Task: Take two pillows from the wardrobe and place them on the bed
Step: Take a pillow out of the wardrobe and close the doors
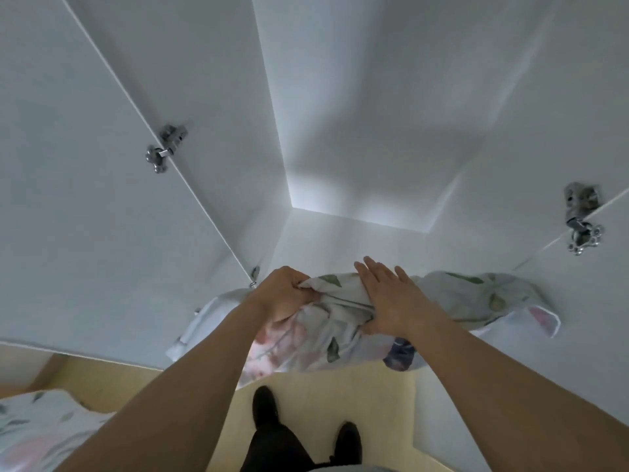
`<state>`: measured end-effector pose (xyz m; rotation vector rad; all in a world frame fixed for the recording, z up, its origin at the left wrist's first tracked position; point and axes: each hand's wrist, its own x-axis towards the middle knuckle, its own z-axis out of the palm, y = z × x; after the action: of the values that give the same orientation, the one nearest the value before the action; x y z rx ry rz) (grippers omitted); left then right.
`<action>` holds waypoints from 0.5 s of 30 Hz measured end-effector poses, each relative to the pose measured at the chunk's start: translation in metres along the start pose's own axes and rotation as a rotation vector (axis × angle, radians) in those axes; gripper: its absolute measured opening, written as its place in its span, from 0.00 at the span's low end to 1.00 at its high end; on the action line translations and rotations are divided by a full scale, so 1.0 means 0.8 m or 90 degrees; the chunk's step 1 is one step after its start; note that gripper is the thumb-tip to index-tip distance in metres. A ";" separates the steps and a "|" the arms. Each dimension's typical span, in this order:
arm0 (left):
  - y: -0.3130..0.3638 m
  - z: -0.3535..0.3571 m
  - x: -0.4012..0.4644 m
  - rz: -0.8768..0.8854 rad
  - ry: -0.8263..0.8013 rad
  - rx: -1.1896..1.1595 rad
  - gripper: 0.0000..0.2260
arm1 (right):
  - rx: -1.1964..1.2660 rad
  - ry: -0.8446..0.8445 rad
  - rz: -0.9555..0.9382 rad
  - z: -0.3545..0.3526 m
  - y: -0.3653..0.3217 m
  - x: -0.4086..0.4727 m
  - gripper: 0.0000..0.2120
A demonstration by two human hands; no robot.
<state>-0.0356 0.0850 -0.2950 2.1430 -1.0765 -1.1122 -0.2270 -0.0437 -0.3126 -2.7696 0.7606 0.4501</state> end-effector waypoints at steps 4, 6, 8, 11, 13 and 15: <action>-0.008 -0.004 -0.032 -0.016 0.023 -0.006 0.08 | 0.033 -0.050 -0.030 -0.013 -0.032 0.021 0.44; -0.018 -0.003 -0.047 -0.031 0.036 -0.006 0.09 | -0.031 -0.100 -0.046 -0.024 -0.051 0.032 0.26; -0.034 -0.004 -0.063 -0.049 0.062 0.000 0.10 | -0.096 -0.128 -0.073 -0.032 -0.075 0.041 0.09; -0.064 -0.011 -0.085 -0.083 0.095 0.019 0.11 | -0.147 -0.151 -0.114 -0.034 -0.114 0.050 0.04; -0.087 -0.021 -0.103 -0.112 0.097 0.049 0.12 | -0.178 -0.155 -0.146 -0.029 -0.145 0.055 0.06; -0.113 -0.034 -0.124 -0.136 0.074 0.091 0.10 | -0.208 -0.158 -0.172 -0.022 -0.181 0.061 0.10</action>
<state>-0.0099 0.2193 -0.3000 2.4491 -0.9157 -1.0146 -0.1066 0.0500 -0.2933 -2.9679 0.2675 0.9102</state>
